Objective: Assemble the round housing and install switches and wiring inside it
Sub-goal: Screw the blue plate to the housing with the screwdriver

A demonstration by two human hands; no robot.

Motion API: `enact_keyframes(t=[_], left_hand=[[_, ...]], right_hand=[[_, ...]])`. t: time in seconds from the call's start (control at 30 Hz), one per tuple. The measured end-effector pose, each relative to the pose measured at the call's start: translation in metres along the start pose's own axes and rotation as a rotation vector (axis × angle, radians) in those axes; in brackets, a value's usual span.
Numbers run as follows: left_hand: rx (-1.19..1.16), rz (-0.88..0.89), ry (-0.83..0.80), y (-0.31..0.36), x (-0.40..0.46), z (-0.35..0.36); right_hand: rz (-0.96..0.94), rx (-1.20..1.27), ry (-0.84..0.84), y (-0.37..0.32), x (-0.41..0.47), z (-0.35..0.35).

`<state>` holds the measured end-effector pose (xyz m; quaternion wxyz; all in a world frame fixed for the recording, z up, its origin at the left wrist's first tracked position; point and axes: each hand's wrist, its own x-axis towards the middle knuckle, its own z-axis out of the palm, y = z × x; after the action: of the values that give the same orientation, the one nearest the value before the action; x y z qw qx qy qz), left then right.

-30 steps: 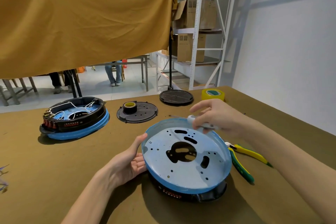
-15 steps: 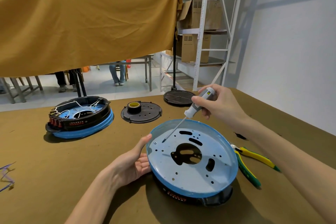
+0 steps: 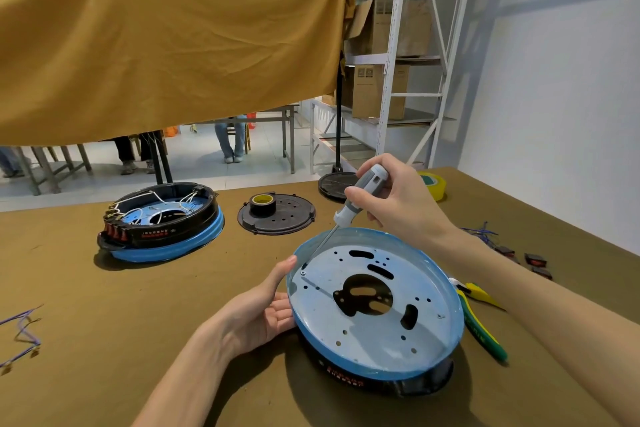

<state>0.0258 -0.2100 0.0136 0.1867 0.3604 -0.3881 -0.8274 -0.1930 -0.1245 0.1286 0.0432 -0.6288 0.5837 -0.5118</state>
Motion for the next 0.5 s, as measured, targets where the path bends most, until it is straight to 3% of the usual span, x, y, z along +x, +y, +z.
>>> enact_keyframes(t=[0.5], left_hand=[[-0.008, -0.013, 0.021, 0.0005, -0.0007, 0.0005]], right_hand=[[-0.053, -0.08, -0.048, 0.0002, 0.0078, 0.0071]])
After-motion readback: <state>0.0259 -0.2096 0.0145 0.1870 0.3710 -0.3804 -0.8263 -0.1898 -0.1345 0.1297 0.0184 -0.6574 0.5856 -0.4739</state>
